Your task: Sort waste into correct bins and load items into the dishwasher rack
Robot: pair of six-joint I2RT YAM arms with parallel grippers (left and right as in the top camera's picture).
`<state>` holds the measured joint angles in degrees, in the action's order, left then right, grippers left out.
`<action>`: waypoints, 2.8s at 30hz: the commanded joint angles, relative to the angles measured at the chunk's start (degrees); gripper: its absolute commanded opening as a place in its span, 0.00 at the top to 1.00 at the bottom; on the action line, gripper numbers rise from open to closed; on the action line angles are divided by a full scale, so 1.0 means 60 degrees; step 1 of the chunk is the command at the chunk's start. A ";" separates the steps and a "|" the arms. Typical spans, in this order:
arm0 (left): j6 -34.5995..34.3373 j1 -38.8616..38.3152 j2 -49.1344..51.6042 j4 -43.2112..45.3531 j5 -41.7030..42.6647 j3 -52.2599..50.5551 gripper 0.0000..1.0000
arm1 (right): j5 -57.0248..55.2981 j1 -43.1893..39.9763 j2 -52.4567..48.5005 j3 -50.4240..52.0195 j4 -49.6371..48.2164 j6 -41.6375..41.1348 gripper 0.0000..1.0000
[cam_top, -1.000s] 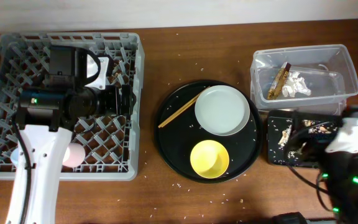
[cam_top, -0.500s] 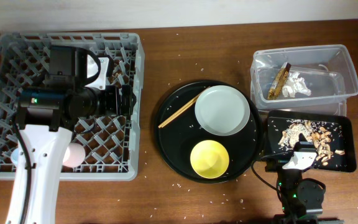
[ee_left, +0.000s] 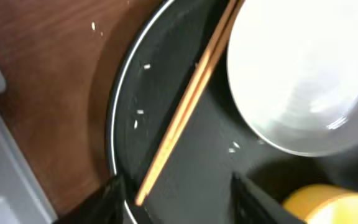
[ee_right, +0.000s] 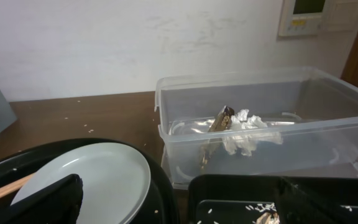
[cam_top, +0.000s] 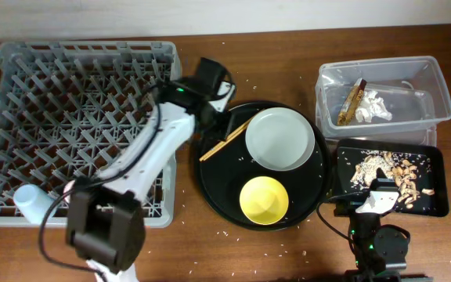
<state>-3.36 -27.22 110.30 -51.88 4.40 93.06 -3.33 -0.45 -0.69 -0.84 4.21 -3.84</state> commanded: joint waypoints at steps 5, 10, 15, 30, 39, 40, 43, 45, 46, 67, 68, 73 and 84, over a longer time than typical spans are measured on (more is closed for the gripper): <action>0.1621 -0.0142 0.2492 0.1861 -0.1366 0.0051 0.79 | 0.0018 -0.0055 0.0055 0.0087 0.0011 0.0069 0.02; 0.1621 -0.0142 0.2470 0.1370 -0.0608 0.0171 0.57 | 0.0022 -0.0055 0.0055 0.0087 0.0015 0.0073 0.02; 0.1931 -0.0149 0.2422 0.0200 0.0131 0.1191 0.64 | 0.0018 -0.0055 0.0055 0.0087 0.0011 0.0069 0.02; 0.2382 -0.0466 0.3566 -0.0036 0.0459 0.1188 0.71 | 0.0022 -0.0055 0.0055 0.0087 0.0011 0.0069 0.02; 0.2579 -0.0455 0.2881 0.0036 -0.0193 0.0907 0.62 | 0.0022 -0.0055 0.0055 0.0087 0.0011 0.0073 0.02; 0.2579 -0.0455 0.2881 0.0554 -0.0517 0.0568 0.62 | 0.0022 -0.0055 0.0055 0.0087 0.0015 0.0069 0.02; 0.2572 -0.0455 0.2881 0.0896 -0.0641 0.0208 0.64 | 0.0022 -0.0055 0.0055 0.0087 0.0011 0.0069 0.01; 0.2492 -0.0510 0.2630 0.0353 -0.0270 0.0448 0.68 | 0.0022 -0.0055 0.0055 0.0087 0.0015 0.0069 0.02; 0.2495 -0.0506 0.2393 0.0022 -0.0277 0.0761 0.67 | 0.0018 -0.0055 0.0055 0.0087 0.0015 0.0073 0.02; 0.2073 -0.0499 0.3228 -0.0291 -0.0109 0.0426 0.83 | 0.0022 -0.0055 0.0055 0.0087 0.0011 0.0069 0.01; 0.2069 -0.0503 0.3228 -0.0299 0.0044 0.0426 0.88 | 0.0022 -0.0055 0.0055 0.0087 0.0015 0.0073 0.02; 0.1056 -0.0317 0.3126 -0.2743 0.0798 0.2823 1.00 | 0.0018 -0.0055 0.0055 0.0087 0.0015 0.0069 0.02; -0.0998 0.2801 0.3370 -0.5839 -0.1275 0.6087 0.99 | 0.0018 -0.0055 0.0055 0.0087 0.0015 0.0069 0.02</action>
<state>-9.37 -10.72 129.34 -92.07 -4.34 138.04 -3.36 -0.45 -0.69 -0.82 4.21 -3.86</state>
